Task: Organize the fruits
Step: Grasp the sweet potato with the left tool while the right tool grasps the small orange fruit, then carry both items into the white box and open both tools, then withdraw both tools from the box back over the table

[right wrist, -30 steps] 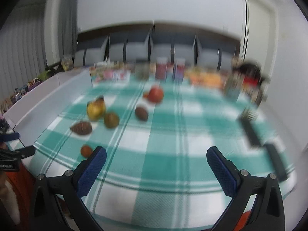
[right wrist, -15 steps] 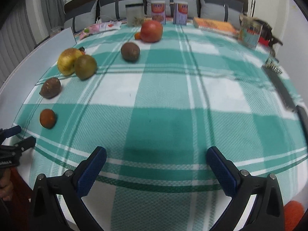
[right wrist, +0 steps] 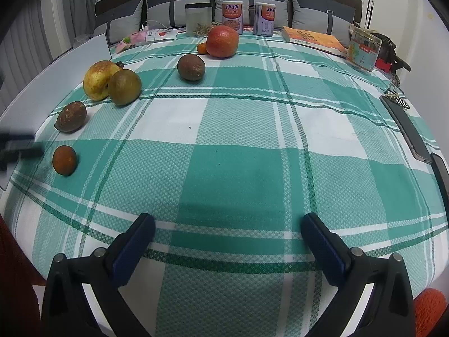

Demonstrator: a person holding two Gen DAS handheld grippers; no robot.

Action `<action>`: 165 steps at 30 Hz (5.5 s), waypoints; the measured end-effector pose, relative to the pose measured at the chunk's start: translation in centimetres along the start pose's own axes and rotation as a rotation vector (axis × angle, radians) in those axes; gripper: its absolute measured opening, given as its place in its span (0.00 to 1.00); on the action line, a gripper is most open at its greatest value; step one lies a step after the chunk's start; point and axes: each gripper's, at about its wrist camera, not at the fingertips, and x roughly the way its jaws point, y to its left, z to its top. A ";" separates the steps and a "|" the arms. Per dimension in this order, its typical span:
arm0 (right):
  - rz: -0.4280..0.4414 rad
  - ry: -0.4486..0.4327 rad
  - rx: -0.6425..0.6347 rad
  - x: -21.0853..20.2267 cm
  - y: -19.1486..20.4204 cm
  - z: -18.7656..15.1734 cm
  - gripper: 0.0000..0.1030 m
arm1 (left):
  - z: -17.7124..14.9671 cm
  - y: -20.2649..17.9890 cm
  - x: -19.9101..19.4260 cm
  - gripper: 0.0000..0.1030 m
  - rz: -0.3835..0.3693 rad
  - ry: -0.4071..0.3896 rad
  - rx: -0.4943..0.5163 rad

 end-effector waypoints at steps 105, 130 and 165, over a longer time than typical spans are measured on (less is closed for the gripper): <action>0.223 0.042 -0.118 -4.6 6.1 8.5 0.93 | -2.0 10.8 -8.7 0.81 0.292 -0.186 -0.366; -0.006 -0.161 0.030 -7.2 -1.3 1.2 1.00 | -5.4 -6.1 -13.8 0.92 0.203 -0.427 -0.306; -0.042 -0.032 -0.052 -1.2 0.4 -0.9 1.00 | -8.9 -8.4 -0.8 0.97 0.162 -0.148 -0.262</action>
